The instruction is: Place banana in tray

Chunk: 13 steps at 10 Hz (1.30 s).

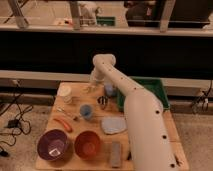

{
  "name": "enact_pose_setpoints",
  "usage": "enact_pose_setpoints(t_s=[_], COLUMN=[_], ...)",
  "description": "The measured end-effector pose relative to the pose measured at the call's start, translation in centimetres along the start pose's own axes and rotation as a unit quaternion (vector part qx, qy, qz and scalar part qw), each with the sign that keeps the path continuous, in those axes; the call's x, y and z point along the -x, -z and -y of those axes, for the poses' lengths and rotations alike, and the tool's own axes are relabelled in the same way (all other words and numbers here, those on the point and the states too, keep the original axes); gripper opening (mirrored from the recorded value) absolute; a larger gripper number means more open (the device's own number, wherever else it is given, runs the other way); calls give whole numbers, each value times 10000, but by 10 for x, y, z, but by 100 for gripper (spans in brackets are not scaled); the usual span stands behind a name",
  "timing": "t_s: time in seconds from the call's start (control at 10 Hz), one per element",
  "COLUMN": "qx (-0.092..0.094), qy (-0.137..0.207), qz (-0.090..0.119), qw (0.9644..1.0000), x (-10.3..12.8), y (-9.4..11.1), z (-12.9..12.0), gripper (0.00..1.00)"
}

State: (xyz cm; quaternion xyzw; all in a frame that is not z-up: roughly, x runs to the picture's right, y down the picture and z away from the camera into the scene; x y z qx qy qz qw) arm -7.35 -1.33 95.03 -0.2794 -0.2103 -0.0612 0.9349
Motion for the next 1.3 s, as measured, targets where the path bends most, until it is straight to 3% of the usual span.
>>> enact_pose_setpoints(t_s=[0.4, 0.9, 1.2, 1.3], qx=[-298, -610, -735, -762], qy=[-32, -246, -491, -563], qz=[-48, -158, -367, -555], qw=[9995, 9977, 9954, 9940], x=[-4, -25, -51, -57], y=[25, 48, 62, 66], z=[5, 8, 10, 12], gripper=[0, 0, 0, 0])
